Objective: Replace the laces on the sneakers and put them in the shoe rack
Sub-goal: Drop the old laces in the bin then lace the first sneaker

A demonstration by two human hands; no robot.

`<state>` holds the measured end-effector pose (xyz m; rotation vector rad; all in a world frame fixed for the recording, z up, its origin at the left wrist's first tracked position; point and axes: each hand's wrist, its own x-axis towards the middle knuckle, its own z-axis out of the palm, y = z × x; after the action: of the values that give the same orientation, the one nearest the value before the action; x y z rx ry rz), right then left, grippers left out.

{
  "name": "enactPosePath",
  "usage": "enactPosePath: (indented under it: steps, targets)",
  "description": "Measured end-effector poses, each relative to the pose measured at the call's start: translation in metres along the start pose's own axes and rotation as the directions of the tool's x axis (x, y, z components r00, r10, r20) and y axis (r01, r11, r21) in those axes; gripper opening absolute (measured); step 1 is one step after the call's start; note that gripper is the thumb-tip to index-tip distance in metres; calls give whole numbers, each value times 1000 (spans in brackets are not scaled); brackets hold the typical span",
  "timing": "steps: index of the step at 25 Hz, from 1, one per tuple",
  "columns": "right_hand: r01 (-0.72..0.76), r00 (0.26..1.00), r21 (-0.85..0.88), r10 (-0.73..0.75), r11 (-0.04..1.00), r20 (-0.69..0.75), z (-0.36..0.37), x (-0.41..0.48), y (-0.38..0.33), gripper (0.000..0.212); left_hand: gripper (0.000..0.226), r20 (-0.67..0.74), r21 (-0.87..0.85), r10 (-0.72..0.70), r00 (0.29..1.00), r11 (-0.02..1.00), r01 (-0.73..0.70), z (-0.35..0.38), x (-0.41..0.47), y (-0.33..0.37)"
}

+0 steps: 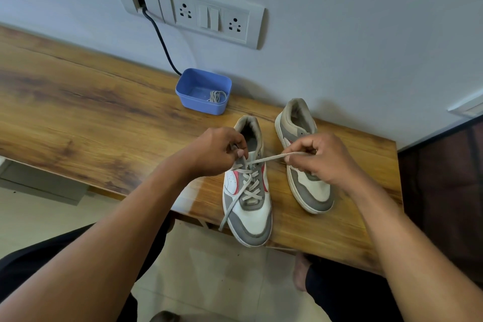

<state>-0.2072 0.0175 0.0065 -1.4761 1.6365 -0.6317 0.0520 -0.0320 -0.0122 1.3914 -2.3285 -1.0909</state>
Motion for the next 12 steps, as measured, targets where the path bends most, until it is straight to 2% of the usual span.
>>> enactPosePath:
  steps: [3,6,8,11,12]
  targets:
    - [70,989,-53,-62,996,138,25,-8,-8,13,16,11,5,4,1000,1000,-4,1,1,1]
    - [72,997,-38,-71,997,25,12,-1,-5,6,16,15,4,10,1000,1000,-10,1,2,1]
    - [51,998,-18,-52,999,-29,4,1,-2,9,16,6,7,12,1000,1000,-12,0,1,-1]
    - [102,990,-84,-93,991,102,24,-6,-7,12,16,9,23,26,1000,999,-26,2,1,0]
    - [120,989,-100,-110,988,103,28,-6,-7,13,17,11,27,26,1000,999,-27,2,2,1]
